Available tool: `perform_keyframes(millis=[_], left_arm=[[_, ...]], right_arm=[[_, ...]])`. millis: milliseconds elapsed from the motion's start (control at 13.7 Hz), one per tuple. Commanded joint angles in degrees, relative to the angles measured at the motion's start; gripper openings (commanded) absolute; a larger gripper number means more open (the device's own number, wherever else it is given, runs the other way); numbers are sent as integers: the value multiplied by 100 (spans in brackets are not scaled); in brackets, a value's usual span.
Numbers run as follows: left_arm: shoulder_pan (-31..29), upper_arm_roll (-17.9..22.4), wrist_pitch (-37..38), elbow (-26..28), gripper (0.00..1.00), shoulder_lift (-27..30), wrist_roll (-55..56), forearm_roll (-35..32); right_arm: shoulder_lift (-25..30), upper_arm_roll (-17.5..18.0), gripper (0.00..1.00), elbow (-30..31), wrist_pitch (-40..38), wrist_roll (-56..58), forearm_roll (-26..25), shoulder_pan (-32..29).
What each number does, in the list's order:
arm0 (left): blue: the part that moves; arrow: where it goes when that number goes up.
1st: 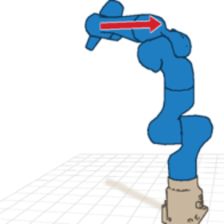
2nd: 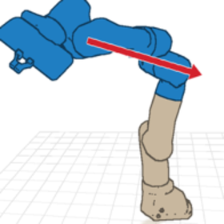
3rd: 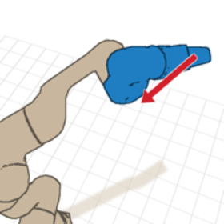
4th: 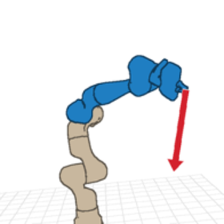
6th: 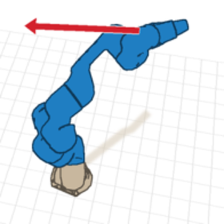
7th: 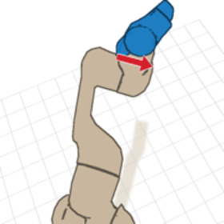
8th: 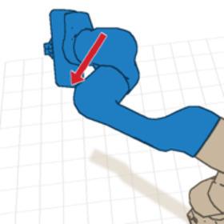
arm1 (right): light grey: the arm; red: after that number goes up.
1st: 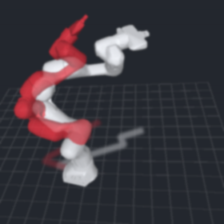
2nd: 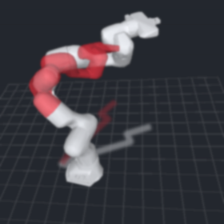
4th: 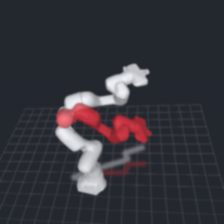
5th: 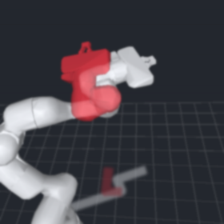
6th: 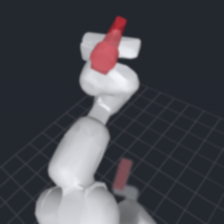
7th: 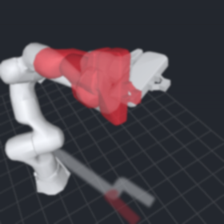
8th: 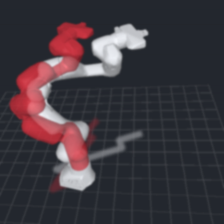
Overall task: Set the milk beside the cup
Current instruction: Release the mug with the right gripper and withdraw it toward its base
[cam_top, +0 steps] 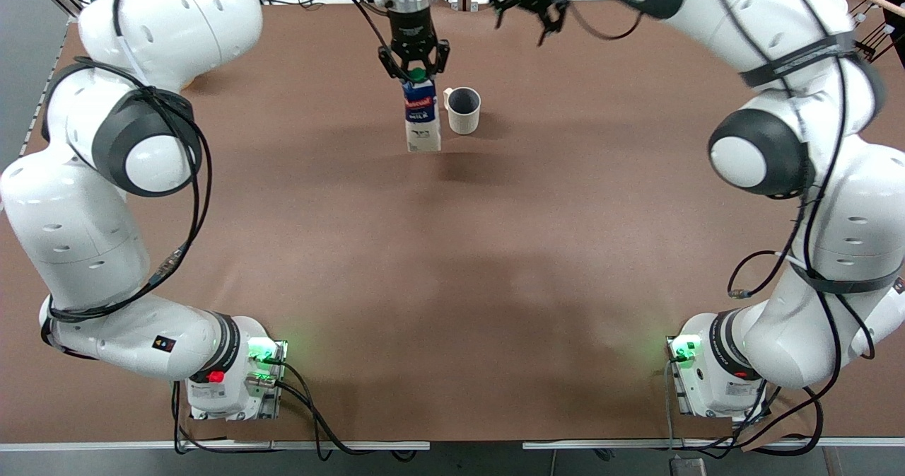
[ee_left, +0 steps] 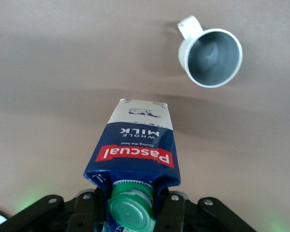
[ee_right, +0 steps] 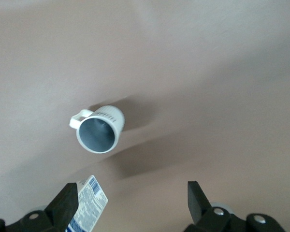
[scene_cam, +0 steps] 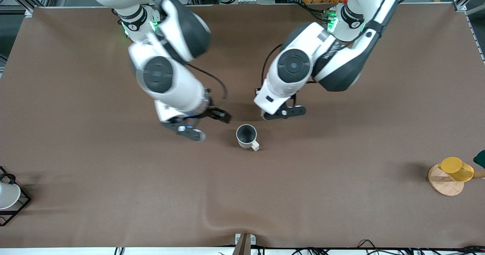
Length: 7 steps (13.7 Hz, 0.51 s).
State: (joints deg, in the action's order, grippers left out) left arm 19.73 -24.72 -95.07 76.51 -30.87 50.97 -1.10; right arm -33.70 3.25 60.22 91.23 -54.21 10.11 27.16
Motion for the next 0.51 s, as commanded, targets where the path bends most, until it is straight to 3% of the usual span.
perform_keyframes(millis=[0,438], left_arm=[[206,38,-274,-127,32,-165,246,-92],[680,248,-486,-189,32,-393,273,-101]], right_arm=[[468,17,100,156,-473,812,88,-569],[847,9,100,174,-967,2887,-405,-1905]])
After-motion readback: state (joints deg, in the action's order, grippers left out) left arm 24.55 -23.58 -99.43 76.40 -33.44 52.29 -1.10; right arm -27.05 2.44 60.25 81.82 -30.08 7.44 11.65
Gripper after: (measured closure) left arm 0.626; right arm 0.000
